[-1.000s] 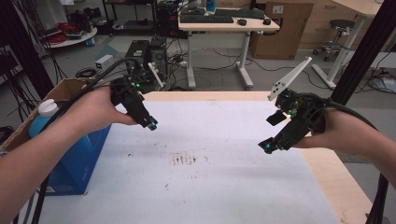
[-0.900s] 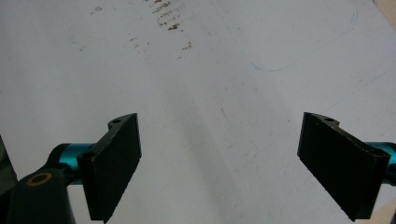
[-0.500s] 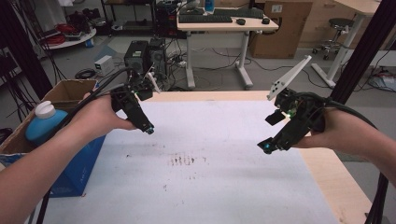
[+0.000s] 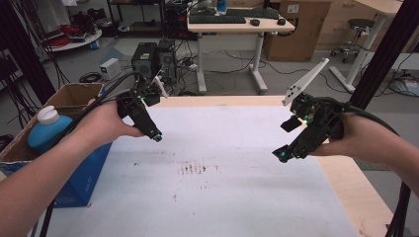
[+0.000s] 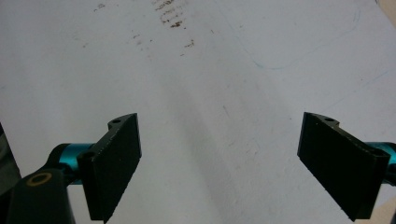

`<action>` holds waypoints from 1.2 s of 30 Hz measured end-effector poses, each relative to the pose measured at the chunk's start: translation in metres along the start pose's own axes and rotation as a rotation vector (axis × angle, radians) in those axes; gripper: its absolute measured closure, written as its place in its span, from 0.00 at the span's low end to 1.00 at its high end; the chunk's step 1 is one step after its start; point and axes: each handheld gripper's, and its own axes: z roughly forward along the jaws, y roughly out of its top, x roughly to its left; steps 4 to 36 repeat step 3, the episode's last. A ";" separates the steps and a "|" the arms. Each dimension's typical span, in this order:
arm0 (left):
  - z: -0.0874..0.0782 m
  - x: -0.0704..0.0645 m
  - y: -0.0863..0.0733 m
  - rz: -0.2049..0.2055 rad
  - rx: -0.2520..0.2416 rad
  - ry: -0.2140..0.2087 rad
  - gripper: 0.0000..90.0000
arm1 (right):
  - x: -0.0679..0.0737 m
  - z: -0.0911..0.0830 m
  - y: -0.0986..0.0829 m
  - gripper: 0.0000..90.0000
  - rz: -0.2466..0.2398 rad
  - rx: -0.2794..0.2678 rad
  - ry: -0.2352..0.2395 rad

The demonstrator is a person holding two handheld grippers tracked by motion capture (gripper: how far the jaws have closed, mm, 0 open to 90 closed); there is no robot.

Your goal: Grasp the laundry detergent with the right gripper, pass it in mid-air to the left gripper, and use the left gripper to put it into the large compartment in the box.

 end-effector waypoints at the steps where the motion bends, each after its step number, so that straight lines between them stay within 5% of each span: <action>1: 0.000 0.000 0.000 0.000 -0.001 -0.001 0.19 | 0.000 0.000 0.000 0.14 -0.001 -0.001 0.000; 36: -0.002 0.000 0.000 0.003 0.004 0.002 0.19 | 0.000 0.000 0.000 0.14 -0.001 -0.001 -0.001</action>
